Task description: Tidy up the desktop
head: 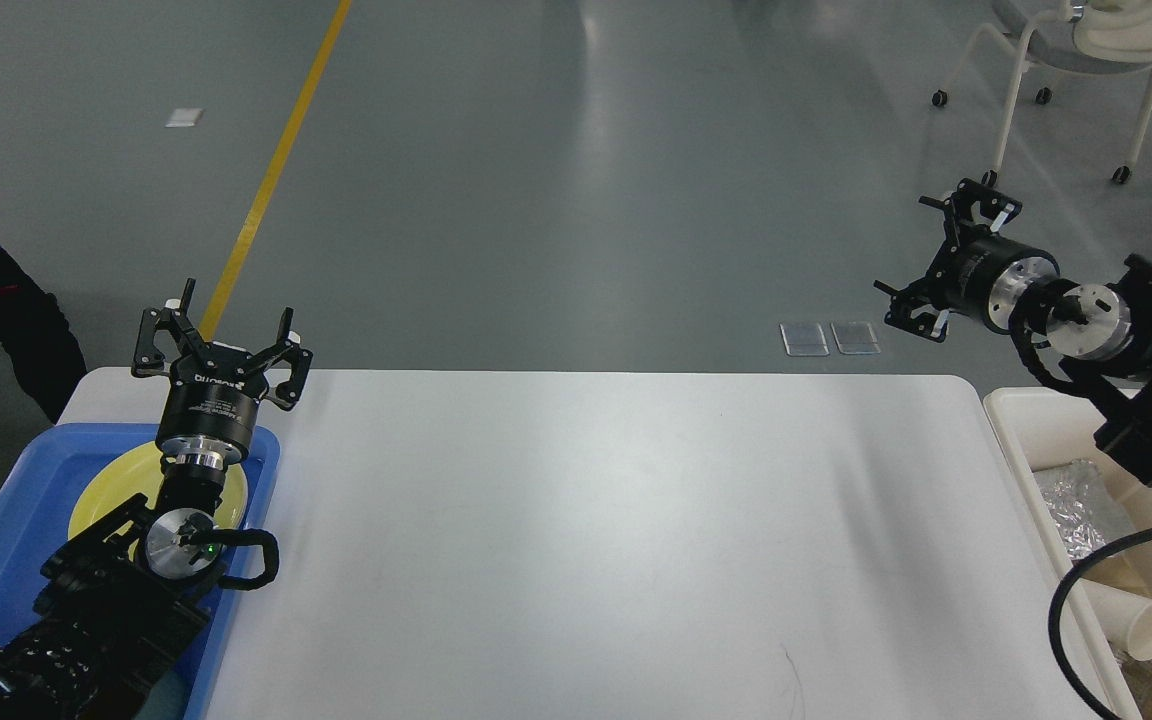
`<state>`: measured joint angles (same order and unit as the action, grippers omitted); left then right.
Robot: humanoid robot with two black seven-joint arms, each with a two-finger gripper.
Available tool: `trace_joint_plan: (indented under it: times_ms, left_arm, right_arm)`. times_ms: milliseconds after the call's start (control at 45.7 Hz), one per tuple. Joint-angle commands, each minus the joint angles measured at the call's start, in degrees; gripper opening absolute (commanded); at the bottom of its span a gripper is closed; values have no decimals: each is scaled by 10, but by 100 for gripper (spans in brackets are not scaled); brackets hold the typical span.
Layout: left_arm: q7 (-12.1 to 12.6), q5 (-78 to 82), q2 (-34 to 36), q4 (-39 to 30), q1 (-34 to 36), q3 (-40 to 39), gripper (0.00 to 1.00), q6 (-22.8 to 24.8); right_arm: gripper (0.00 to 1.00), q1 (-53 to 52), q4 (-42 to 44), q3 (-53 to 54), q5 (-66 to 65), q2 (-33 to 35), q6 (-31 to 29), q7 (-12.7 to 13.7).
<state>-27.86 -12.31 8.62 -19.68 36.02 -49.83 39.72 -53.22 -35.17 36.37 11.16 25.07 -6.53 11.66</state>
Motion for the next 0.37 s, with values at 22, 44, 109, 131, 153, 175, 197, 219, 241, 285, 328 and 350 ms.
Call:
trace_joint_plan:
  times_ms: [22, 44, 109, 131, 153, 175, 197, 219, 241, 285, 328, 350]
  left_arm:
    - [0, 0, 0, 0, 0, 0, 97, 0]
    - [0, 0, 0, 0, 0, 0, 97, 0]
    - [0, 0, 0, 0, 0, 0, 97, 0]
    - [0, 0, 0, 0, 0, 0, 97, 0]
    - [0, 0, 0, 0, 0, 0, 97, 0]
    - [0, 0, 0, 0, 0, 0, 97, 0]
    - [0, 0, 0, 1, 0, 0, 97, 0]
    - [0, 0, 0, 0, 0, 0, 97, 0]
    - [0, 0, 0, 0, 0, 0, 97, 0]
    - [0, 0, 0, 0, 0, 0, 97, 0]
    - [0, 0, 0, 0, 0, 0, 97, 0]
    - [0, 0, 0, 0, 0, 0, 97, 0]
  right_arm:
    - [100, 85, -11, 144, -40, -83, -1, -133]
    - [100, 95, -7, 152, -60, -94, -1, -168]
    - [100, 122, 12, 154, -134, -121, -1, -264]
    - [100, 132, 18, 155, -161, -129, -1, -289]
    - [100, 142, 23, 157, -183, -141, 1, -312]
    - [100, 151, 29, 157, -202, -150, 3, -333]
    - [100, 159, 34, 157, -217, -160, 5, -351]
    - [100, 166, 37, 157, -224, -167, 6, -366]
    - [100, 170, 39, 157, -224, -173, 6, -377]
    - [100, 176, 40, 158, -223, -180, 8, -391]
    - [100, 182, 40, 159, -223, -183, 9, -396]
    - [100, 185, 40, 159, -222, -185, 9, -397]
